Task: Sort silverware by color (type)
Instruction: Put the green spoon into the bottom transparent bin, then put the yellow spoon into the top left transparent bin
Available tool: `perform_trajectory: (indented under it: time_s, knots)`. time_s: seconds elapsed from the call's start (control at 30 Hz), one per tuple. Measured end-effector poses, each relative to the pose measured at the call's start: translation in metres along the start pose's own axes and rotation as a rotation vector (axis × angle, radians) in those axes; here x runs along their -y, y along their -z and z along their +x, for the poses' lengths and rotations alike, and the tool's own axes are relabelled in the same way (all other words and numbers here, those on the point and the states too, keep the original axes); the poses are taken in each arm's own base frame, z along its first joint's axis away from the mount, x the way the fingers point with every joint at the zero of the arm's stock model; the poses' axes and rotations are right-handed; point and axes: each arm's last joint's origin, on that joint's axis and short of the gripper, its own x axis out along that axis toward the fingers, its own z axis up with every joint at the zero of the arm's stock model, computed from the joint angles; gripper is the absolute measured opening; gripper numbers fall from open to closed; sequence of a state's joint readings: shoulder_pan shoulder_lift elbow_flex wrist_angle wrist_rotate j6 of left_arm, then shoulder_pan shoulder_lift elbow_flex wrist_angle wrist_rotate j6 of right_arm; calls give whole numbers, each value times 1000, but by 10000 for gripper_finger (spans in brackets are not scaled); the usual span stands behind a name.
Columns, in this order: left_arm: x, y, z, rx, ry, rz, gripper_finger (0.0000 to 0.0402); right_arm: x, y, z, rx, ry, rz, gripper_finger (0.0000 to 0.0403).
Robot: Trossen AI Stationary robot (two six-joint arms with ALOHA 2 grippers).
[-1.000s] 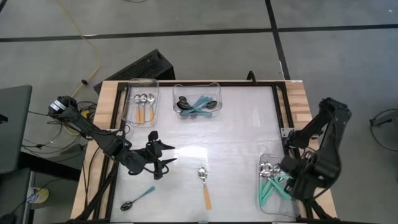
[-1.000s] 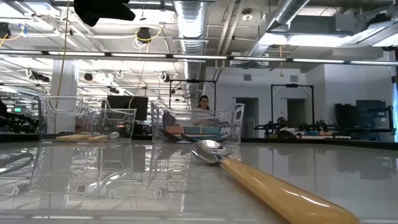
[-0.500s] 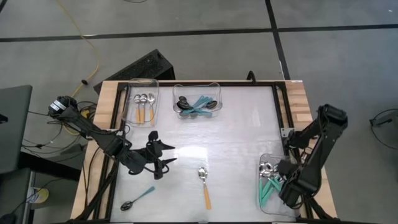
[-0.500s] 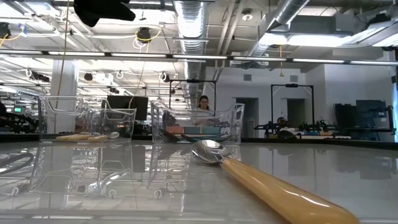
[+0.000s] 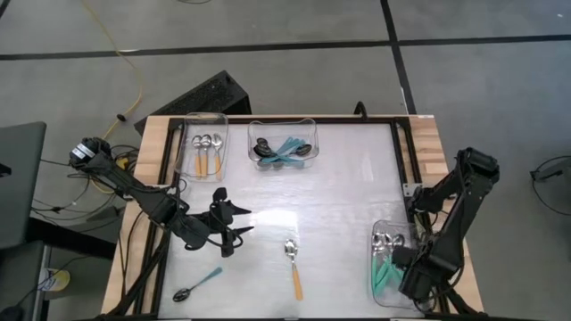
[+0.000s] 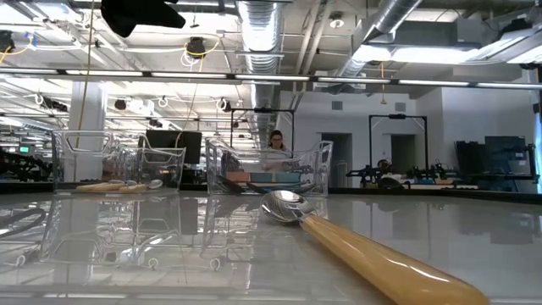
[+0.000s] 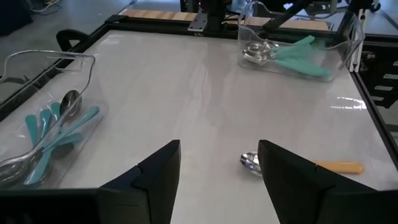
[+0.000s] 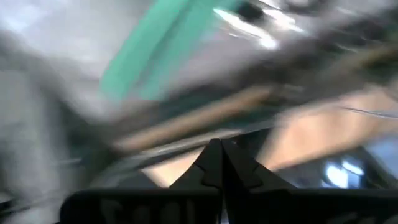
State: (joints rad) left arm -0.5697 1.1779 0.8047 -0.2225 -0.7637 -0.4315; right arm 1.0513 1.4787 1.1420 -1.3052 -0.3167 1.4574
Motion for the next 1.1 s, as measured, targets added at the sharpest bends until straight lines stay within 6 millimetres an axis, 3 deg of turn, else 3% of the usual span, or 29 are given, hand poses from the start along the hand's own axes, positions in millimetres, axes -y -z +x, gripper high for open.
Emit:
perform_trajectory:
  time_s: [0.23, 0.43, 0.53, 0.63, 0.9, 0.97, 1.1]
  knots:
    - [1, 0, 0, -5, 22, -5, 200, 1, 6, -38, 143, -90, 61, 17]
    - [3, 1, 0, -41, 88, -16, 200, -23, -20, -58, 649, -303, -53, 20]
    - [3, 4, 0, -75, 116, -22, 200, -40, -48, -66, 910, -329, -71, 25]
    - [3, 7, -1, -121, 144, -42, 200, -56, -86, -69, 1020, -352, -67, 25]
    - [-1, 28, -8, -346, 173, 48, 200, -85, -193, -67, 963, -622, -138, 21]
    - [-4, 34, -12, -399, 163, 110, 200, -88, -217, -72, 898, -670, -88, 26]
    - [-12, 40, -26, -450, 112, 219, 200, -93, -249, -82, 791, -603, 60, 30]
